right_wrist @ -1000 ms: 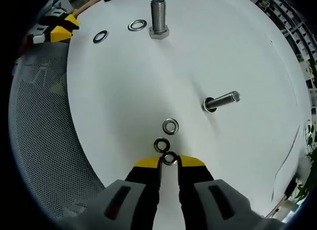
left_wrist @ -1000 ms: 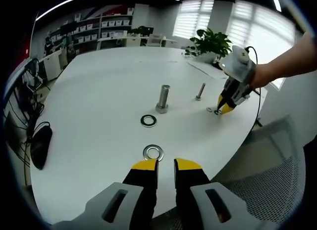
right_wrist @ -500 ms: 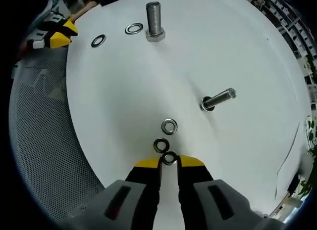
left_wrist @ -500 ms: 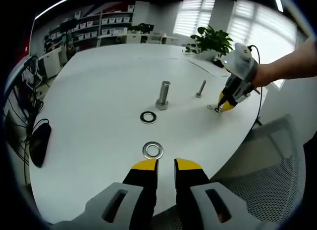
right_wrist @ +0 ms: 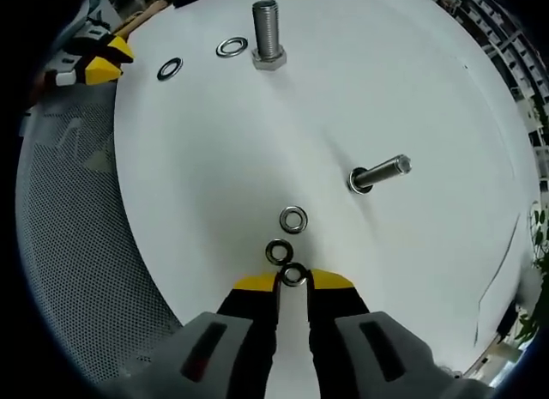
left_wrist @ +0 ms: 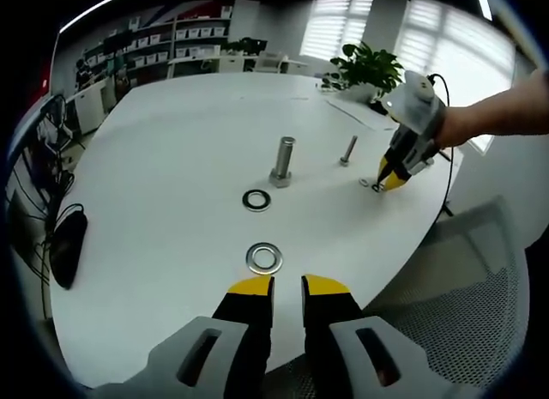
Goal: Place the washer onto the threaded stud by aligning its center hole with the stud, sliding it down to the base, and recovering from edge contact or off-axis alignment until the washer reaches the visible bottom stop.
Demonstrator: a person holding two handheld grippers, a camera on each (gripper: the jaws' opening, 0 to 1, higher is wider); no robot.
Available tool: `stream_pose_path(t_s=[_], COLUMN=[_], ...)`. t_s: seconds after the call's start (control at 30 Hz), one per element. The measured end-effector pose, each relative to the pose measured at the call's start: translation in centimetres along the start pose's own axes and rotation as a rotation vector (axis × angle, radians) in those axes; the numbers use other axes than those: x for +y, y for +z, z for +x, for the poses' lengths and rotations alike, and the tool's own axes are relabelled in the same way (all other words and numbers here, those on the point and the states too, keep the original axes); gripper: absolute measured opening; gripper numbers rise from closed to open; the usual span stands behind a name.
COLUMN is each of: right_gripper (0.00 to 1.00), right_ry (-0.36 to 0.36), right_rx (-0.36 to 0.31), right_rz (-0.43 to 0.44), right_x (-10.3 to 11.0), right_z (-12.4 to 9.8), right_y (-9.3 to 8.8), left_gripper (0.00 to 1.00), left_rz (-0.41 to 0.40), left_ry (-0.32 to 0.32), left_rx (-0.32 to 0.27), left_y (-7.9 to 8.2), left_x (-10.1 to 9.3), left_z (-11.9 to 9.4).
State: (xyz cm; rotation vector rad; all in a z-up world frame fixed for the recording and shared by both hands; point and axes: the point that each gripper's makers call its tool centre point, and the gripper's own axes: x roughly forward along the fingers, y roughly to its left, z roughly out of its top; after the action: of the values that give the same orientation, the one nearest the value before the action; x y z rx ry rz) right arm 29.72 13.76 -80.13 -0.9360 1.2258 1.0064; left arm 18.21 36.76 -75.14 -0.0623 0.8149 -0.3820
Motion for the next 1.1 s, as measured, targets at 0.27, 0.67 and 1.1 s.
stream_pose_path(t_s=[0.27, 0.67, 1.1], right_gripper=[0.13, 0.13, 0.13], right_ry=[0.019, 0.036, 0.025], right_rx=[-0.016, -0.029, -0.076], right_rz=[0.014, 0.056, 0.049], right_x=[-0.2, -0.3, -1.7], right_z=[0.0, -0.2, -2.3], right_y=[0.1, 0.4, 2.6], left_gripper=[0.1, 0.1, 0.1], left_rz=[-0.001, -0.002, -0.001], left_ry=[-0.002, -0.006, -0.006], left_rx=[-0.001, -0.007, -0.004], left_y=[0.0, 0.1, 0.0], left_x=[0.0, 0.0, 0.1], left_z=[0.0, 0.0, 0.0])
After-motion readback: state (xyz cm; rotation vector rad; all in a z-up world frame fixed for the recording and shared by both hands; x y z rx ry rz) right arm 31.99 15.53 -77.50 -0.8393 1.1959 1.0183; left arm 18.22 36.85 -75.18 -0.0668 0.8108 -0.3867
